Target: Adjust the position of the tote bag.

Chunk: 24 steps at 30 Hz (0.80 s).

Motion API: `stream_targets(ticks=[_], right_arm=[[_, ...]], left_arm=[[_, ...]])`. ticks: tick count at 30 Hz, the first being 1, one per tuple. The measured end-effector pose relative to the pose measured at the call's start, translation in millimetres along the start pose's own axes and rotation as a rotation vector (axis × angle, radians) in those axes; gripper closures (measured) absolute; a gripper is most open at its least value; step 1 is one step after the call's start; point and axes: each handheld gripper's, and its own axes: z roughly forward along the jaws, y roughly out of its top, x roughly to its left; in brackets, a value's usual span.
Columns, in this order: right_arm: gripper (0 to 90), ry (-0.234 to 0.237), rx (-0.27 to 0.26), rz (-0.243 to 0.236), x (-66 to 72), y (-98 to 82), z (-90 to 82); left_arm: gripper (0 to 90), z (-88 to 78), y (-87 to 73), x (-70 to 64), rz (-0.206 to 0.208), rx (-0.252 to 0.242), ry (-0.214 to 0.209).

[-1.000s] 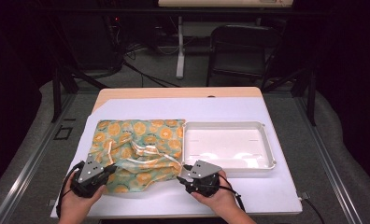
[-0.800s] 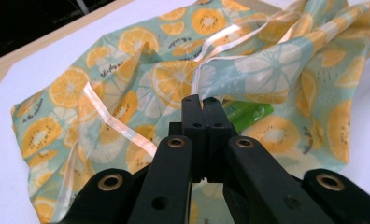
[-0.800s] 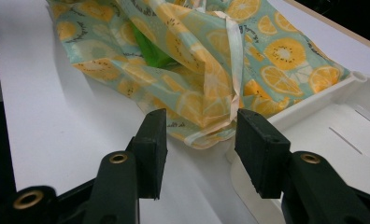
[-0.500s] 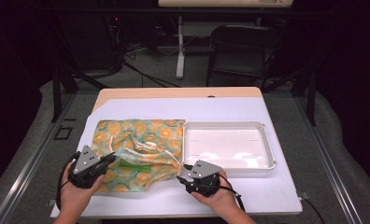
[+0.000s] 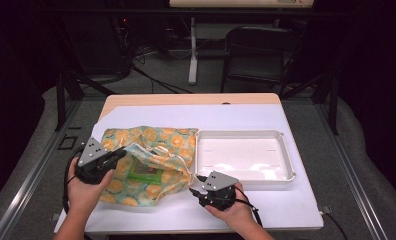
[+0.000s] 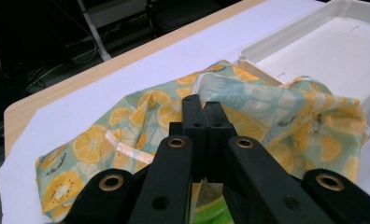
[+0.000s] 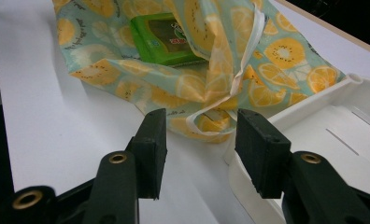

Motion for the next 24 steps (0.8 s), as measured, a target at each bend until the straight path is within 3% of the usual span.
stream_targets(ticks=[7, 13, 17, 24], right_arm=[[52.9, -0.007, -0.007, 0.003, -1.2, 0.2, -0.6], [53.0, -0.001, -0.027, 0.034, -2.8, 3.0, -2.0], [53.0, -0.007, -0.033, 0.036, -1.3, 8.0, -4.1], [52.9, -0.008, -0.031, 0.044, -3.8, 22.6, -4.1]], left_arm=[[90.0, 7.5, 18.4, 5.9, -0.040, -0.028, -0.004], [90.0, 14.1, 36.0, 17.7, -0.084, -0.083, -0.012], [90.0, 17.2, 37.9, 22.9, -0.081, -0.103, -0.007], [90.0, 21.5, 32.6, 30.1, -0.114, -0.105, -0.030]])
